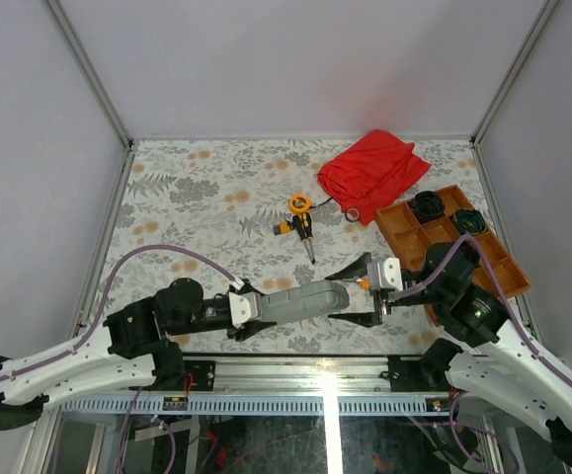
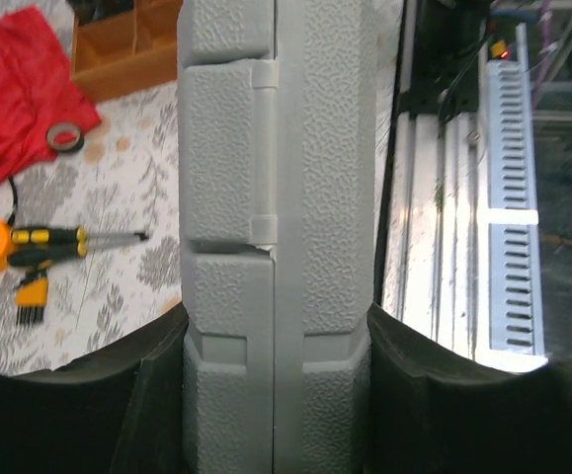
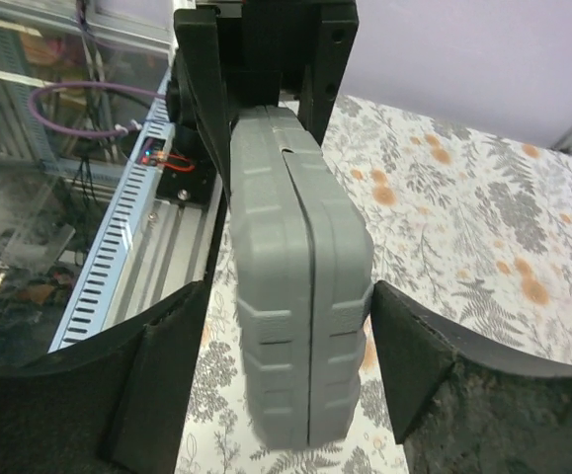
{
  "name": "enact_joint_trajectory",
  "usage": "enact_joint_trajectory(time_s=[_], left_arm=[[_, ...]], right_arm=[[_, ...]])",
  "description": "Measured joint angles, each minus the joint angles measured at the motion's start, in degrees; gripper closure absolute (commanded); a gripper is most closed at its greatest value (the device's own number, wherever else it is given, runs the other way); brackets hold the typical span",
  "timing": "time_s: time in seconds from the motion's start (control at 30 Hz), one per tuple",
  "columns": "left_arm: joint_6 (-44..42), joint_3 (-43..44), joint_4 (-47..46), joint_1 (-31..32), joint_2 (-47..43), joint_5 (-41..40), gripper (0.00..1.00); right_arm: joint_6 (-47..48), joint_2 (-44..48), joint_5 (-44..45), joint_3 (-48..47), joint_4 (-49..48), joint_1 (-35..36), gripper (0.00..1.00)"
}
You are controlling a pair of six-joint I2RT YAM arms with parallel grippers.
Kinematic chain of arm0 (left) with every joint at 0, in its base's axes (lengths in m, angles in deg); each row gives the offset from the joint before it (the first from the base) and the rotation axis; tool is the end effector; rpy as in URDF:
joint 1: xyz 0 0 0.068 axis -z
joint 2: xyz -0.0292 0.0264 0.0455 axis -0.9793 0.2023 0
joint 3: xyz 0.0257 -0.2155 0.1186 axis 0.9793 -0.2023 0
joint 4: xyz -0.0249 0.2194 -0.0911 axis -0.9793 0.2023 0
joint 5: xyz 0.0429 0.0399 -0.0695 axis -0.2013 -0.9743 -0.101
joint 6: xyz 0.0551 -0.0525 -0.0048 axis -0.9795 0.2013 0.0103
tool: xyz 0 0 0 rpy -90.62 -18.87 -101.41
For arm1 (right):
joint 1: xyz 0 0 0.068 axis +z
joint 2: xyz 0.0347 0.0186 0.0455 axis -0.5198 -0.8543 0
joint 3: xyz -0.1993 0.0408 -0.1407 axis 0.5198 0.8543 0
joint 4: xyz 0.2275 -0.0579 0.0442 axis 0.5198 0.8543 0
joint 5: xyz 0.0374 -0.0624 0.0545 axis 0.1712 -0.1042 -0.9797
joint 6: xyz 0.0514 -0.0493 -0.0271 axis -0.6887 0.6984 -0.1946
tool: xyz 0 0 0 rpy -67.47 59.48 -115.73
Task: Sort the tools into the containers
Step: Adjust the storage box at the center of the board.
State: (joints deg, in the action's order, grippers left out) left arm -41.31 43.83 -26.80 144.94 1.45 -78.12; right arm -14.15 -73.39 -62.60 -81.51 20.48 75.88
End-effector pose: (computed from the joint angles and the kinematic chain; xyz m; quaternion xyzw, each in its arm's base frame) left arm 0.0544 -0.1575 0.2758 0.5693 0.5505 -0.3266 0.5160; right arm 0.0819 0.1490 0.3306 -0.5818 0.4076 0.4370 0.5518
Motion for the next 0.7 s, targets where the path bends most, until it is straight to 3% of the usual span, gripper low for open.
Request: enact_joint_trajectory(time_s=[0.27,0.53,0.7], left_arm=[[-1.5,0.0,6.1,0.0,1.7,-6.1,0.93],[-5.1,0.0,7.7,0.0,9.8,-12.8,0.93],[-6.9,-0.1,8.1,0.0,18.3,-17.4,0.91]], right_arm=[[0.6,4.9,10.6,-0.7,7.9,0.0,0.20],[-11.9,11.5,28.7,-0.6,10.1,0.0,0.18],[-17.0,16.9,34.2,0.4,10.0,0.0,0.18]])
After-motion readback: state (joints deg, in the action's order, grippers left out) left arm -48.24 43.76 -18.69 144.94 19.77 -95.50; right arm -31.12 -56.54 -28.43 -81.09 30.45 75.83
